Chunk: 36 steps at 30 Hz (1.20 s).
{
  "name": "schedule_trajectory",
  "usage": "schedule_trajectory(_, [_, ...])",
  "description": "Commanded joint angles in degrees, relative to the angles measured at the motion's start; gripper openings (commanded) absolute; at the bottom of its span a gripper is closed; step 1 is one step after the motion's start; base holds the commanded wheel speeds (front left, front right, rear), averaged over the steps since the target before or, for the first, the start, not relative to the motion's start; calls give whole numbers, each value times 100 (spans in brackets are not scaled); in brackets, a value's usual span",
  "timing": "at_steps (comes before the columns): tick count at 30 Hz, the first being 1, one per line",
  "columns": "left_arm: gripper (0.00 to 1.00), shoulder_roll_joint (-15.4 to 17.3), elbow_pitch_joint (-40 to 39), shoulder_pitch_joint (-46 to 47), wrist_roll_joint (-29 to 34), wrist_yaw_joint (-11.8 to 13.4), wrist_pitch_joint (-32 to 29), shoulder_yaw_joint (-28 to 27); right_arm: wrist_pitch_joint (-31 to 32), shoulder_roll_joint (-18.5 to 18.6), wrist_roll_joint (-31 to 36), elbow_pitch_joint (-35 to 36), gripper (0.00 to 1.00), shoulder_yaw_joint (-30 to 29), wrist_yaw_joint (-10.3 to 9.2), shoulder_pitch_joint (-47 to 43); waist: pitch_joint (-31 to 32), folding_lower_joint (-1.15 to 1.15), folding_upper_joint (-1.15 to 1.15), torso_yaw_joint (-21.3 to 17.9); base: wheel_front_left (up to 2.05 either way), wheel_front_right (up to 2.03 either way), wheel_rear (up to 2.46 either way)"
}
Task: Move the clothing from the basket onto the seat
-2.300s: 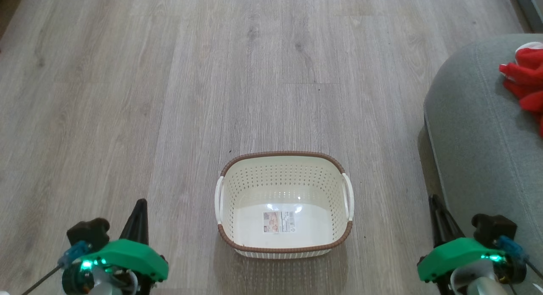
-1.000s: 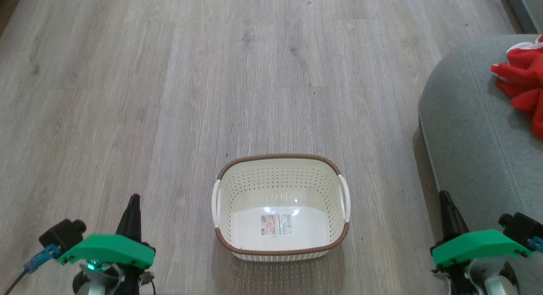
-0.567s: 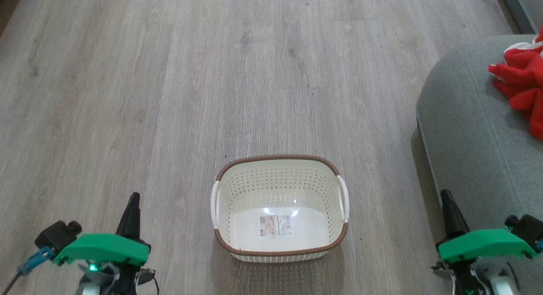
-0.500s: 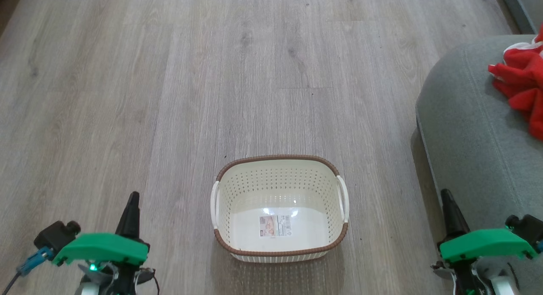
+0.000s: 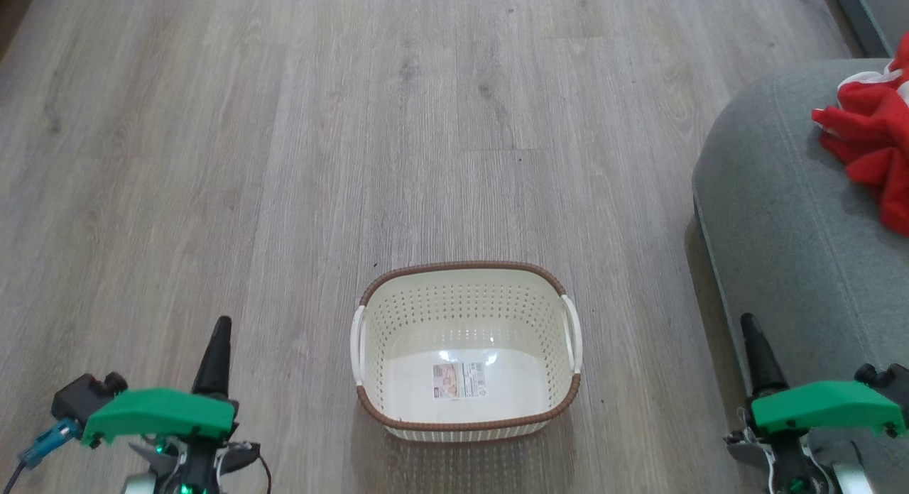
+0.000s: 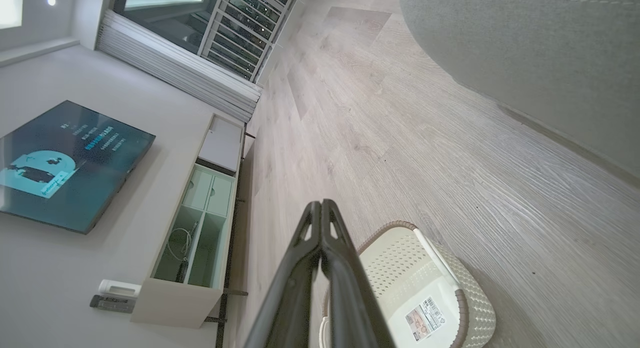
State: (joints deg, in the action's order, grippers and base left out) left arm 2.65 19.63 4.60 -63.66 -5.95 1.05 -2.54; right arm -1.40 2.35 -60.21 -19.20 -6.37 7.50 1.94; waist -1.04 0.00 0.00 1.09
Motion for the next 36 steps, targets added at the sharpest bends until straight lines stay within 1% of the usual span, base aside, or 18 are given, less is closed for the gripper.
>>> schedule_trajectory(1, [0,29,-218,193,-179,-63,-42,-175,62,43,-200,237,0,57,0,324,3,0,0,-3,0,0,0])
schedule_trajectory(36, [0,24,-483,167,-2277,-134,-603,-352,634,51,-2554,457,0,-1,-1,403,68,0,0,-86,0,0,0])
